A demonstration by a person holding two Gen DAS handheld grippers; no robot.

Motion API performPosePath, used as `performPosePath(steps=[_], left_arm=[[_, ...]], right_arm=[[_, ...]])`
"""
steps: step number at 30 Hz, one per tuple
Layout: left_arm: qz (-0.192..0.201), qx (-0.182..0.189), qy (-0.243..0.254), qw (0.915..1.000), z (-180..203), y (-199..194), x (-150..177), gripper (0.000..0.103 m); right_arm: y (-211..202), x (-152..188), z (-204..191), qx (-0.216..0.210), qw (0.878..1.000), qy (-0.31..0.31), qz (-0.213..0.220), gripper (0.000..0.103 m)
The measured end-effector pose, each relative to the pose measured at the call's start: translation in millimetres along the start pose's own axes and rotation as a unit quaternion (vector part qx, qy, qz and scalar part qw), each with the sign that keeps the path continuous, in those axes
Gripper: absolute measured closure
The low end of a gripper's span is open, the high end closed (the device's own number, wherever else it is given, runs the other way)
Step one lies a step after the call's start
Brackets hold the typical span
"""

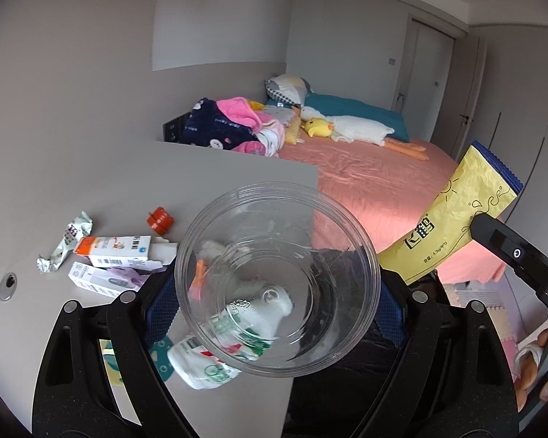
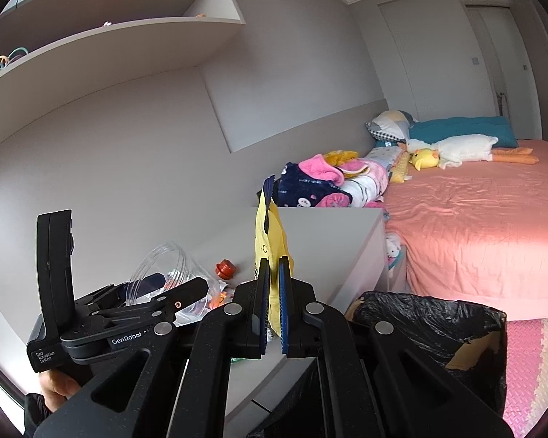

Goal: Collect trash
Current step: 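Carry the cup and yellow wrapper to the black trash bag and release both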

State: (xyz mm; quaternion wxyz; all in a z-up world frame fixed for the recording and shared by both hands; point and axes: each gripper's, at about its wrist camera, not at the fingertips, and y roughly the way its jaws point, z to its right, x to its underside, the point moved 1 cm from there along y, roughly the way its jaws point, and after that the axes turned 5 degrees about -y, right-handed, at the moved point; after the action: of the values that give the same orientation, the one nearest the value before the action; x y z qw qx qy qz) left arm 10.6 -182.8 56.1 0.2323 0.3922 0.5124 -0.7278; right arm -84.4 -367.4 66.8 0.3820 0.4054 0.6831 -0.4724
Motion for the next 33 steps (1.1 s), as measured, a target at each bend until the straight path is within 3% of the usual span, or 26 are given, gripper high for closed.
performPosePath(steps=[12,16,17,18,19,20,33], left_arm=[[-0.028,0.056,0.038,0.9974,62,28,7,0.018],[-0.06,0.084,0.06,0.9928,82,42,12,0.016],[-0.065,0.082,0.067,0.9922,87,46,14,0.01],[-0.061,0.079,0.072,0.9924,90,48,16,0.005],[-0.06,0.077,0.079,0.9921,93,50,19,0.005],[-0.063,0.076,0.083,0.9917,94,52,21,0.005],[-0.072,0.056,0.064,0.9938,67,54,27,0.005]], right_arm=[[-32,4,60,0.062,0.997,0.037,0.012,0.097],[-29,7,79,0.072,0.996,0.057,-0.01,0.096],[-30,9,85,0.078,0.994,0.07,-0.01,0.084],[-32,12,90,0.085,0.993,0.08,-0.007,0.047],[-34,14,94,0.096,0.992,0.087,0.0,0.028],[-36,15,97,0.106,0.99,0.087,0.005,0.019],[-21,22,93,0.102,0.991,0.085,-0.009,0.016]])
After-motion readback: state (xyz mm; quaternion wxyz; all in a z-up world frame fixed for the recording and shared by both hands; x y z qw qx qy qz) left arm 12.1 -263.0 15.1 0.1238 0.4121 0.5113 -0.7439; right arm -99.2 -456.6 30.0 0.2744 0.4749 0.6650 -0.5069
